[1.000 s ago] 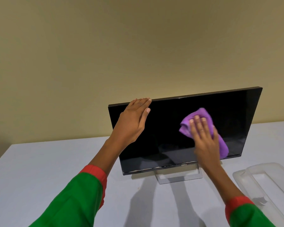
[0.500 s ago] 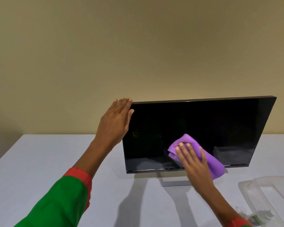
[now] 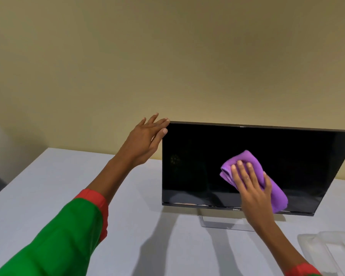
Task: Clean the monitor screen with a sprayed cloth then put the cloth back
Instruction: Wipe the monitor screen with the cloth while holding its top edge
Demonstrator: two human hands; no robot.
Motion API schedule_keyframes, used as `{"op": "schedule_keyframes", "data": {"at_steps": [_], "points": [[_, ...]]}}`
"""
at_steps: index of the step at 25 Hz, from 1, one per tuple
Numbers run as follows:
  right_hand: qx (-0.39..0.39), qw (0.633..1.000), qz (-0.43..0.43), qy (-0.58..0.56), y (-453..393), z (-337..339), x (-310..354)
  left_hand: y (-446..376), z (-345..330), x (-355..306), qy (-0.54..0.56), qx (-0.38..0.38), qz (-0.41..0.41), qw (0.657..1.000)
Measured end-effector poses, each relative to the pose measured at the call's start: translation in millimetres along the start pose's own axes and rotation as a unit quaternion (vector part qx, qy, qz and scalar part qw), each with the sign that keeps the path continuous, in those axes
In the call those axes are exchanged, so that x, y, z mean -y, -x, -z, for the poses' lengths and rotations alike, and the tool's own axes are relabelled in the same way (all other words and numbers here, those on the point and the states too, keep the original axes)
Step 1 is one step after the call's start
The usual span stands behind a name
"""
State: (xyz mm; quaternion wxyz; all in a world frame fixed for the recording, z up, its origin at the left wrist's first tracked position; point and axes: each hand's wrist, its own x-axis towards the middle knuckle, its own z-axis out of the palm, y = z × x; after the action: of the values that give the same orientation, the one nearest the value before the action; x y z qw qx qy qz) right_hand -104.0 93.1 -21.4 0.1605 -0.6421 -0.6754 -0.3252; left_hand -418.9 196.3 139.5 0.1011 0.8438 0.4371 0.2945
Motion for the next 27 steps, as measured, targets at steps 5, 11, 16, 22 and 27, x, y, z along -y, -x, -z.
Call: {"op": "schedule_keyframes", "data": {"at_steps": [5,11,16,22,27], "points": [[0.012,0.986,0.16,0.04,20,-14,31,2,5,5,-0.024,0.054,-0.006,0.998],[-0.027,0.984,0.174,0.002,-48,9,61,5,3,11,-0.073,0.053,-0.032,0.995],[-0.058,0.996,0.065,-0.03,-61,13,47,5,1,15,-0.035,0.049,-0.031,0.998],[-0.027,0.974,0.224,0.013,-13,-13,73,10,-3,17,-0.017,0.036,-0.033,0.999],[-0.028,0.952,0.304,0.022,-51,-4,108,7,-3,14,0.019,0.034,-0.018,0.999]]}}
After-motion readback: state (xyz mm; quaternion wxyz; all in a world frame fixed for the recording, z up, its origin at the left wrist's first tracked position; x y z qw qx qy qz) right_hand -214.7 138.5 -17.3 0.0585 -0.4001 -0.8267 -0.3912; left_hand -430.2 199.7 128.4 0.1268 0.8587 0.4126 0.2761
